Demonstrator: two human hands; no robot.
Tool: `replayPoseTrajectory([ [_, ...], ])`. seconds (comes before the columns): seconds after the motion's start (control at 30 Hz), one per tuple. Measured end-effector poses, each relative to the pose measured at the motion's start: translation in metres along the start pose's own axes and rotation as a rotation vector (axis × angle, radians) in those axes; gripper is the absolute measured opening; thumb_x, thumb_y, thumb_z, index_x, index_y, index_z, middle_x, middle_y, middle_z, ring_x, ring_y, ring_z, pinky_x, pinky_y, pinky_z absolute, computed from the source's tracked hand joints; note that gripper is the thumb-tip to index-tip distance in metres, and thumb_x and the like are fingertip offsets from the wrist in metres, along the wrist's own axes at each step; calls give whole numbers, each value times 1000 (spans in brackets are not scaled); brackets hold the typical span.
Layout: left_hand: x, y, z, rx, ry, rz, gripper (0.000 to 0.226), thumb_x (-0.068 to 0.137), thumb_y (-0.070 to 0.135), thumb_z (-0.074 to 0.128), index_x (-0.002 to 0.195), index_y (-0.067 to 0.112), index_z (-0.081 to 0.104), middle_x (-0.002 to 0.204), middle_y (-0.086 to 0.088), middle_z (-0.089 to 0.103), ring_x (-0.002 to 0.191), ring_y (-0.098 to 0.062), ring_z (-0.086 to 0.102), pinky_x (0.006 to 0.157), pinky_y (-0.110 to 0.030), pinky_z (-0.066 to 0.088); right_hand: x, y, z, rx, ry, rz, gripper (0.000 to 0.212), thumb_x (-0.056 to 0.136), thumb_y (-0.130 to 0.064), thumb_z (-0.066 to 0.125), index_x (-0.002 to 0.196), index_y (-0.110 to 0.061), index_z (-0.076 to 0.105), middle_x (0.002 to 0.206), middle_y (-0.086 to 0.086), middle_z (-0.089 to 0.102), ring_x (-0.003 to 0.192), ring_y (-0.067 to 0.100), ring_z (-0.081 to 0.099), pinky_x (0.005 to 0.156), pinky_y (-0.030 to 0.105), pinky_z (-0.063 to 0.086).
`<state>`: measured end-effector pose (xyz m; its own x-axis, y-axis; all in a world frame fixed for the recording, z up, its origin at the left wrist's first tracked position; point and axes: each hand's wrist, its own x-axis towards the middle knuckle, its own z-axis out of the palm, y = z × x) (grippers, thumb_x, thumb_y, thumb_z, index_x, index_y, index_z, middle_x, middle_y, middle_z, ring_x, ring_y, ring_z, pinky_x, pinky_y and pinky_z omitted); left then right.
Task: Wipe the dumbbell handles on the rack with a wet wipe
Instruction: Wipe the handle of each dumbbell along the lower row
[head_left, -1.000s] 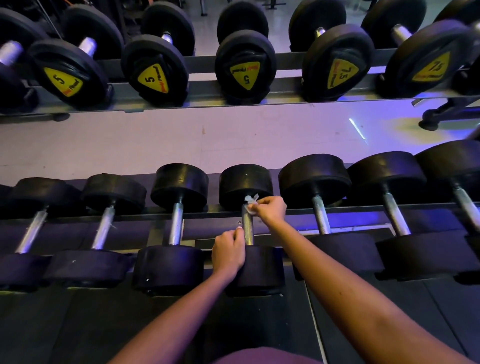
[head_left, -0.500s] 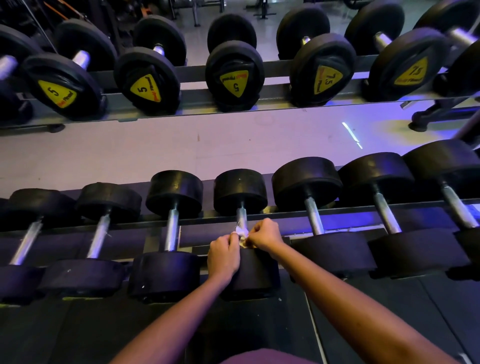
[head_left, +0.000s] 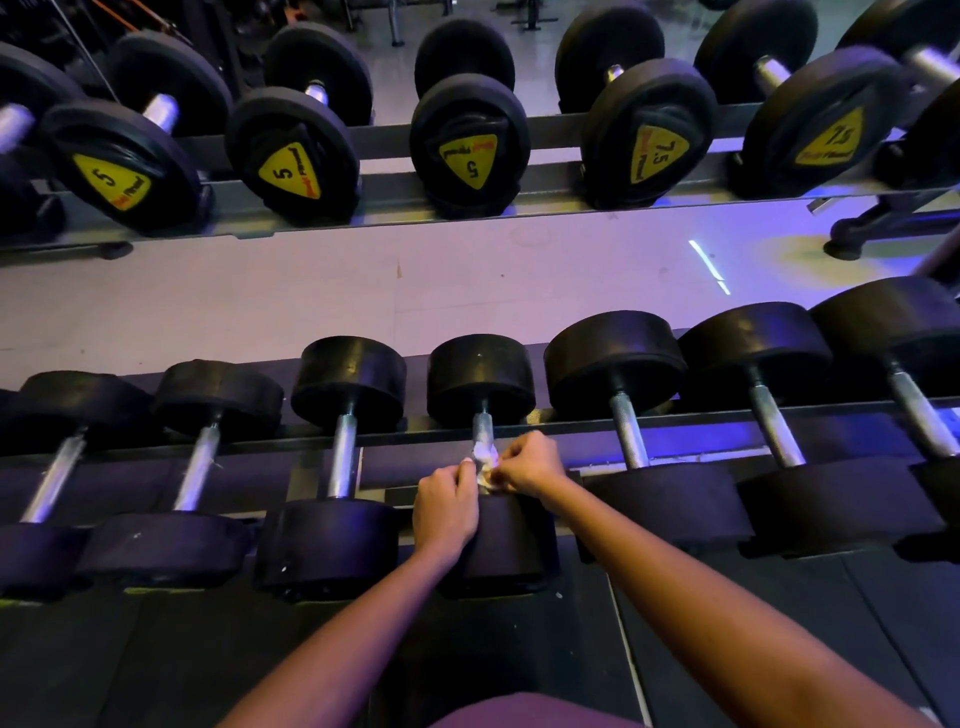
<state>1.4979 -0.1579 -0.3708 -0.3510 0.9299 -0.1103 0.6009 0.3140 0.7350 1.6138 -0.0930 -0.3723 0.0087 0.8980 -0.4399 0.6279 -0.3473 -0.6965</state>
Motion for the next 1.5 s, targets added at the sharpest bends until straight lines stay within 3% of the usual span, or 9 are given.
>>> replayPoseTrajectory([
  [0.1, 1, 0, 0, -8, -3, -6, 45, 97, 31, 42, 60, 14, 61, 70, -10, 65, 68, -23, 54, 64, -32, 39, -8, 9, -1, -11, -47, -6, 6, 75, -10, 77, 78, -6, 72, 81, 9, 70, 80, 15, 67, 72, 29, 57],
  [0.27, 2, -1, 1, -27, -8, -26, 46, 97, 34, 41, 63, 14, 65, 74, -11, 68, 74, -27, 60, 68, -34, 44, 7, -6, -4, 128, 46, 15, 15, 75, -7, 77, 64, -10, 68, 73, 7, 68, 73, 13, 65, 66, 26, 57],
  [0.5, 0, -1, 1, -24, -1, -44, 48, 96, 41, 38, 69, 13, 67, 77, -11, 69, 75, -28, 62, 70, -38, 51, 29, -20, -2, 287, 120, 29, 19, 79, -9, 77, 65, -14, 64, 81, 7, 70, 83, 20, 69, 78, 41, 60],
  [0.67, 3, -2, 3, -11, 0, -40, 50, 94, 41, 38, 75, 7, 69, 80, -17, 69, 80, -35, 62, 68, -38, 47, 5, -3, -3, 140, 13, 63, 13, 74, -8, 79, 69, -8, 67, 64, 0, 62, 61, 4, 56, 48, 11, 44],
  [0.9, 2, -2, 2, 34, -28, -3, 46, 97, 39, 39, 77, 9, 68, 85, -16, 69, 83, -35, 62, 66, -37, 42, -4, 15, 3, 95, 13, 50, 9, 73, -10, 80, 75, -4, 73, 69, 3, 66, 66, 7, 59, 56, 19, 46],
  [1.2, 13, 37, 2, -81, -109, 184, 42, 98, 38, 39, 69, 15, 57, 77, -6, 65, 78, -27, 61, 62, -34, 40, -12, 3, -45, 244, 264, -21, 21, 72, -3, 79, 61, -13, 65, 71, 11, 69, 61, 17, 67, 67, 36, 61],
  [1.33, 6, 75, 16, -100, -214, 305, 40, 98, 40, 38, 74, 17, 60, 79, -5, 66, 85, -26, 62, 81, -41, 41, -20, 4, -90, 217, 439, -77, 17, 70, -9, 79, 60, -17, 67, 64, 4, 69, 68, 20, 69, 67, 35, 59],
  [1.43, -6, 97, 37, -125, -300, 285, 40, 98, 38, 41, 73, 12, 58, 81, -11, 63, 85, -29, 61, 68, -36, 39, -22, 12, -122, 150, 502, -48, 12, 70, -13, 79, 66, -14, 69, 65, 1, 66, 68, 15, 63, 62, 25, 49],
  [1.5, -14, 106, 54, -117, -337, 271, 40, 98, 36, 42, 73, 10, 58, 84, -13, 65, 86, -30, 61, 68, -36, 40, -18, 26, -140, 130, 506, -19, 10, 67, -13, 81, 67, -12, 70, 66, 4, 68, 70, 19, 67, 67, 32, 57],
])
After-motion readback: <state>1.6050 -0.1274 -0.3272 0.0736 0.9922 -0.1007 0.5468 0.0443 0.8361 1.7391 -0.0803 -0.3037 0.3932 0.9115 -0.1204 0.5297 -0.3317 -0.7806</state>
